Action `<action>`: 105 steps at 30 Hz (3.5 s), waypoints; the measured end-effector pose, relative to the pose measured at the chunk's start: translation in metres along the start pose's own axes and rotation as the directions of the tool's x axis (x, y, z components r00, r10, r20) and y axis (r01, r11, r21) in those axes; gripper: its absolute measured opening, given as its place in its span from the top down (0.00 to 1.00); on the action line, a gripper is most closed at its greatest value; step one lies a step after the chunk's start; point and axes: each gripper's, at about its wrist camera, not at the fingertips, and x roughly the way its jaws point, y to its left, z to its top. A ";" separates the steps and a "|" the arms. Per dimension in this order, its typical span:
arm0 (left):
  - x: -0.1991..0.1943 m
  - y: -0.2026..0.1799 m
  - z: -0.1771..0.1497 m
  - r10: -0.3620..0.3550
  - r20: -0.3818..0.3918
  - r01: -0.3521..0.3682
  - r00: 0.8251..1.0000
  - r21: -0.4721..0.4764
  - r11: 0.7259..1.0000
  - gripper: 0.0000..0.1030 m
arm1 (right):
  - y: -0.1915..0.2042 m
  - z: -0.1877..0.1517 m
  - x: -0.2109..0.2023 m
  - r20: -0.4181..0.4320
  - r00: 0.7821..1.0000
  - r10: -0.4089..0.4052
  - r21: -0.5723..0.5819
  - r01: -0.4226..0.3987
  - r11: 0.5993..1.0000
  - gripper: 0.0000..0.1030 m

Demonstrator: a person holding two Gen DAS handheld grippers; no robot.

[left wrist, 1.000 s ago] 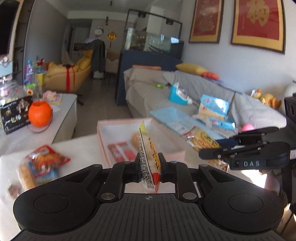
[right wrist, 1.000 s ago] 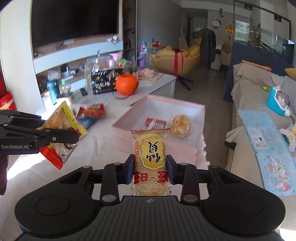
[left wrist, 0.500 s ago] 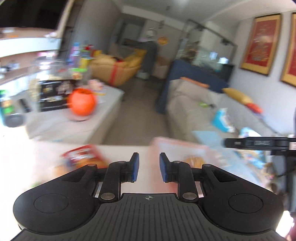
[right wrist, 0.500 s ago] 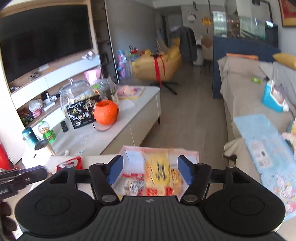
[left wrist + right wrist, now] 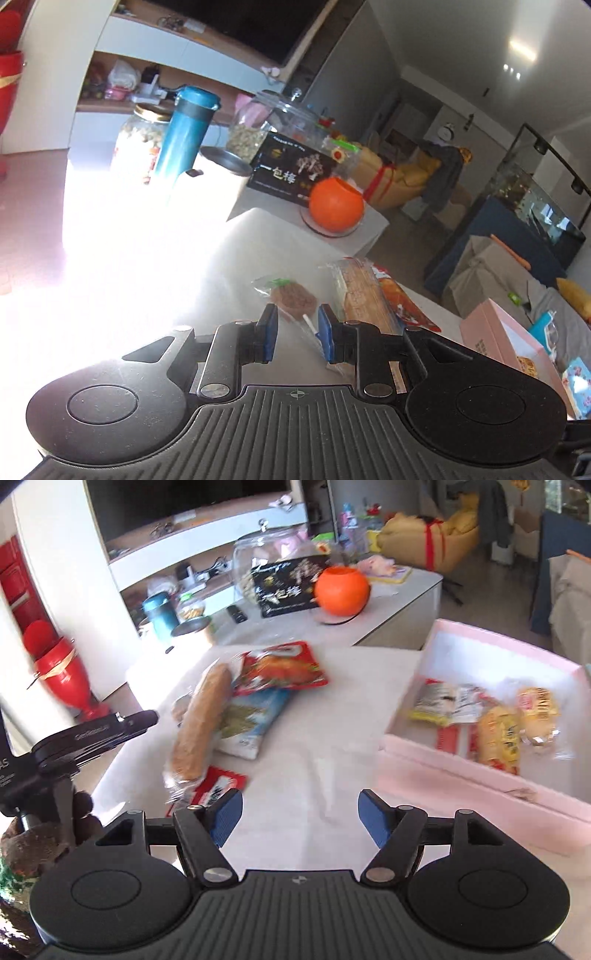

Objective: Organize snacks
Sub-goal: 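Grasp the bagged blueberry lollipop with the left tool, then grasp the small orange snack packet with right tool while left tool holds lollipop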

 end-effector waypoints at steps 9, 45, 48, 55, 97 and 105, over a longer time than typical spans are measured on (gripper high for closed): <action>-0.004 0.008 0.005 -0.030 0.011 0.030 0.999 -0.036 0.999 0.74 | 0.078 0.000 0.075 -0.072 0.997 0.006 -0.107 -0.013 0.994 0.22; 0.059 -0.070 -0.002 0.043 -0.308 0.094 0.950 0.414 0.905 0.57 | -0.072 -0.099 -0.032 0.157 0.960 -0.233 0.182 0.204 0.962 0.18; 0.058 -0.058 0.006 0.086 -0.272 0.024 0.959 0.378 0.926 0.55 | -0.069 -0.099 -0.030 0.155 0.958 -0.242 0.174 0.214 0.961 0.18; 0.063 -0.009 0.041 0.062 -0.255 -0.063 0.965 0.005 0.998 0.60 | -0.069 -0.100 -0.030 0.158 0.958 -0.239 0.179 0.210 0.961 0.18; 0.001 -0.108 -0.079 -0.113 -0.301 0.248 0.947 0.462 0.851 0.50 | -0.064 -0.098 -0.022 0.098 0.973 -0.210 0.097 0.200 0.975 0.00; 0.001 -0.101 -0.076 -0.140 -0.301 0.263 0.943 0.422 0.867 0.50 | -0.056 -0.099 -0.021 0.086 0.971 -0.221 0.054 0.217 0.975 0.00</action>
